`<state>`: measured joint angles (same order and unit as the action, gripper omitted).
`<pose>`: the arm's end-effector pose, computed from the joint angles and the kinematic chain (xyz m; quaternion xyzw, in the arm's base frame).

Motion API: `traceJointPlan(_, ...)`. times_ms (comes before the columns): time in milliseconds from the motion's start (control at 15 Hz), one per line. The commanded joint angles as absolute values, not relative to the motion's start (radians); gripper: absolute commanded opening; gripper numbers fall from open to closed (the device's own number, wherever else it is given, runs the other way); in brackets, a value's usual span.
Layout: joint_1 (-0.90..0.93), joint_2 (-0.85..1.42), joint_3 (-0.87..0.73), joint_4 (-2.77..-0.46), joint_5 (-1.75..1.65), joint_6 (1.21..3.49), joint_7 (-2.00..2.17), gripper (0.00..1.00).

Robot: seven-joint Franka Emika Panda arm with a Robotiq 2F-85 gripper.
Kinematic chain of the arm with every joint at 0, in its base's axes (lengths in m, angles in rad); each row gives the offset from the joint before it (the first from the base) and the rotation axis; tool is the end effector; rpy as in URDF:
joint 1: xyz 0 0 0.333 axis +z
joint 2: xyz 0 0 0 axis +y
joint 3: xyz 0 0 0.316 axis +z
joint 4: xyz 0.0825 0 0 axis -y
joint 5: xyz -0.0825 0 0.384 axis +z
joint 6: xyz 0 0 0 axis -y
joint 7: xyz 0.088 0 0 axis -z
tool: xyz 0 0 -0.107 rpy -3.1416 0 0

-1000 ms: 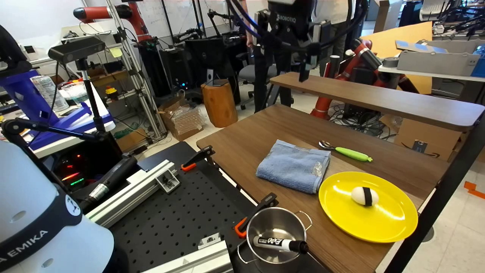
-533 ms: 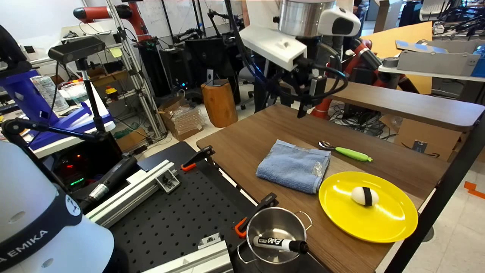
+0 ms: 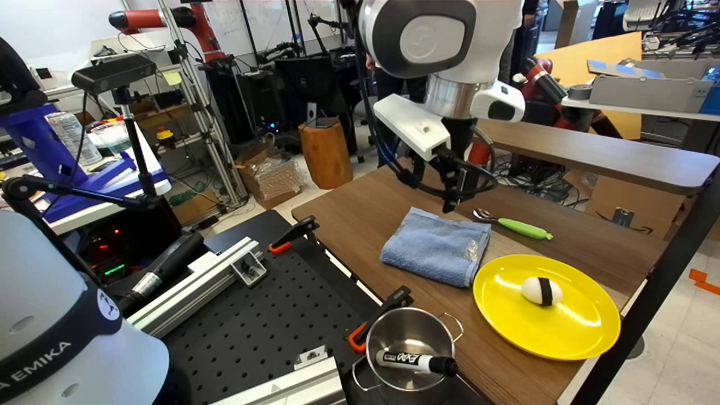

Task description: Move the towel to the left

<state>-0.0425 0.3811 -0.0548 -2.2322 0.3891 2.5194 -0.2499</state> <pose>0.5331 -0.0563 0.1908 -0.9908 0.0854 0.0272 0.1014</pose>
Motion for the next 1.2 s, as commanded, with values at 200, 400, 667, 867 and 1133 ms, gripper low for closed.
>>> traceJointPlan(200, -0.063, 0.571, -0.005, -2.133, 0.347, 2.591, -0.108, 1.00)
traceJointPlan(400, -0.053, 0.634, -0.017, -2.094, 0.328, 2.593, -0.037, 1.00)
traceJointPlan(667, -0.027, 0.677, -0.032, -2.050, 0.275, 2.581, 0.058, 1.00)
traceJointPlan(867, -0.001, 0.678, -0.042, -2.028, 0.227, 2.570, 0.125, 1.00)
traceJointPlan(1133, 0.058, 0.680, -0.059, -1.981, 0.150, 2.536, 0.216, 1.00)
